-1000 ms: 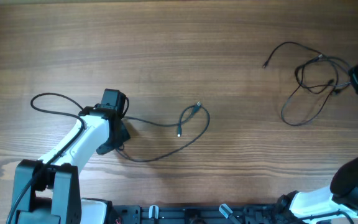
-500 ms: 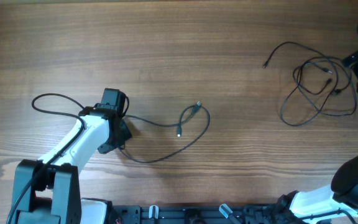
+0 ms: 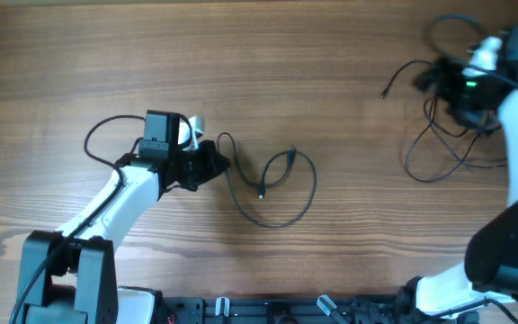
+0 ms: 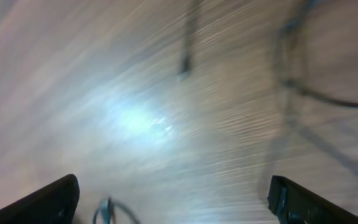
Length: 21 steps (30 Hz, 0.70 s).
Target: Untangle cables
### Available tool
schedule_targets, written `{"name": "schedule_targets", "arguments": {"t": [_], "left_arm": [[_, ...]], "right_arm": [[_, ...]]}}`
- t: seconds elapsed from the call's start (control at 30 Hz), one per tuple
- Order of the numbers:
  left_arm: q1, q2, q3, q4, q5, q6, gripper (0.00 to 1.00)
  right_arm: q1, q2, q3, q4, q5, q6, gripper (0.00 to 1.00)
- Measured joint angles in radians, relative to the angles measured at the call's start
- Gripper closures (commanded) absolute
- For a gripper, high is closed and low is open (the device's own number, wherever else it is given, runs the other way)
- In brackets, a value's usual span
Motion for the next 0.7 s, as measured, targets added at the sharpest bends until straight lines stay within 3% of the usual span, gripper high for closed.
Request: {"name": "schedule_targets", "arguments": {"t": [0.13, 0.27, 0.33, 0.37, 0.4, 0.6, 0.7], "left_arm": [[-0.001, 0.000, 0.000, -0.038, 0.015, 0.025, 0.93], [-0.001, 0.000, 0.001, -0.163, -0.114, 0.033, 0.93], [-0.001, 0.000, 0.002, -0.234, -0.211, 0.033, 0.87], [-0.001, 0.000, 0.002, -0.261, -0.256, 0.034, 0.74], [-0.001, 0.000, 0.002, -0.283, -0.301, 0.037, 0.68], [-0.001, 0.000, 0.002, -0.312, -0.429, 0.044, 0.56], [-0.001, 0.000, 0.002, -0.313, -0.446, 0.044, 0.55]], "right_arm": [[0.187, 0.004, -0.003, -0.013, -0.002, -0.025, 0.07], [0.387, 0.004, -0.044, -0.005, 0.039, 0.010, 0.07], [0.479, 0.005, -0.077, -0.006, 0.082, 0.052, 0.07], [0.525, 0.011, -0.090, -0.005, 0.099, 0.074, 0.07], [0.554, 0.017, -0.095, -0.005, 0.107, 0.090, 0.07], [0.708, 0.100, -0.103, 0.006, 0.139, 0.195, 0.07], [0.768, 0.159, -0.104, 0.006, 0.147, 0.218, 0.07]]}}
